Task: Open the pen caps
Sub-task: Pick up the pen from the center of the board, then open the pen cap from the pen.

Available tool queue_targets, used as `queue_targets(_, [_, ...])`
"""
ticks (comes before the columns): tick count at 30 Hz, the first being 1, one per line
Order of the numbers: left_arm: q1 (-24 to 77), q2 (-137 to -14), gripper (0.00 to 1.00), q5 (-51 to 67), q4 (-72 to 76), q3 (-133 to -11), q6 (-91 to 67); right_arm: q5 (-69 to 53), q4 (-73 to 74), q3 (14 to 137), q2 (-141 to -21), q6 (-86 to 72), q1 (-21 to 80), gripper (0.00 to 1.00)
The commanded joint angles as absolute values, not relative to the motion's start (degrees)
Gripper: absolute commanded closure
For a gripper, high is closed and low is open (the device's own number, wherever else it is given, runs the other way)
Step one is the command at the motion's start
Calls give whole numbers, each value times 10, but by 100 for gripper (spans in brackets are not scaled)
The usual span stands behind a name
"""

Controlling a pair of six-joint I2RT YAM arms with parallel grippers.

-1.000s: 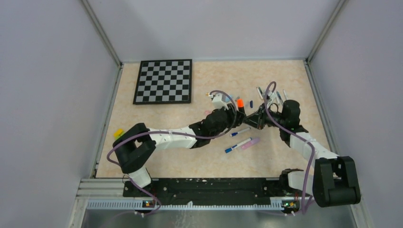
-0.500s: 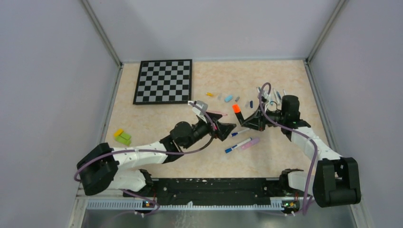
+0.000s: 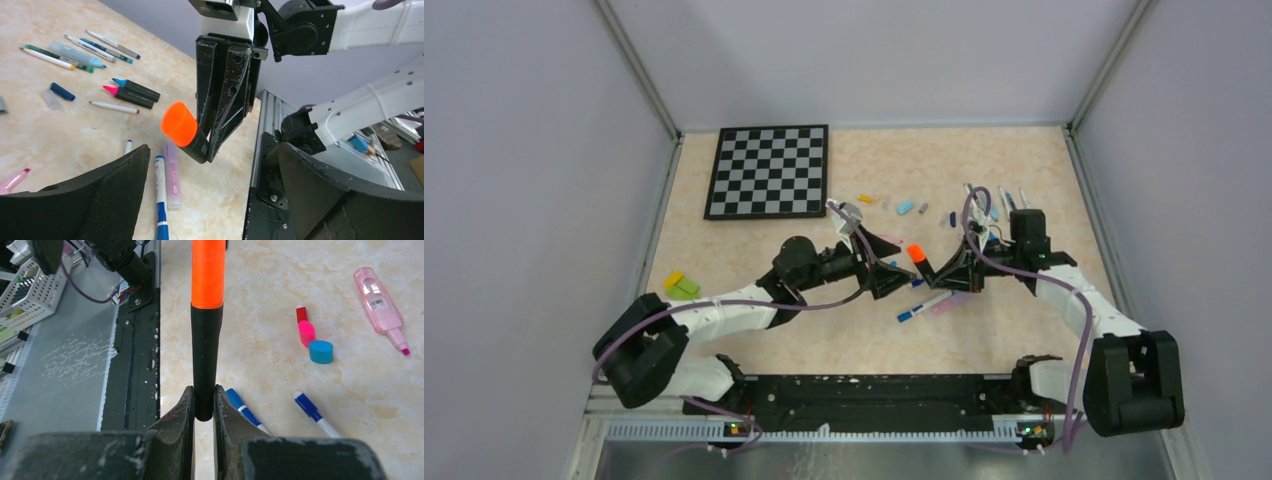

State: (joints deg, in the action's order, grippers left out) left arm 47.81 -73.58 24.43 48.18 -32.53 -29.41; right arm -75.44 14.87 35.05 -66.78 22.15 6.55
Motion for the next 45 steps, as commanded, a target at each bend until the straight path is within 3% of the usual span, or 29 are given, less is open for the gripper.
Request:
queue_targets(1, [475,-790,2,321,567,-361,-341,-793,191,386,-677,287,83,100])
queue_targets(4, [472,-828,9,343,588,-380,-350,-793,213,392,-684,304,90,100])
queue_targets(9, [465,-877,37,383,649,-391,-396,-788,219,395,-691,309,97,100])
queue_targets(14, [461,-885,38,377,677,-384,-409,-788,226,397,-696,314,100,100])
queue_targets(21, [457,-874,57,375,667,-379,-399,-786,229,399,-700,316,102,100])
queue_targets(25, [457,-875,76,378,667,-378,-400,-787,230,398,-702,316,104,100])
queue_targets(28, [457,-875,99,376,672,-377,-398,-786,228,397,-704,316,103,100])
queue_targets(29, [457,-875,100,377,675,-376,-398,-785,226,397,-705,314,103,100])
queue_targets(33, [460,-877,100,378,671,-377,-392,-802,179,389,-705,258,103,78])
queue_targets(37, [472,-891,100,380,666,-383,-389,-835,81,367,-699,157,103,63])
queue_targets(45, [490,-916,100,367,665,-405,-384,-841,20,349,-694,104,104,58])
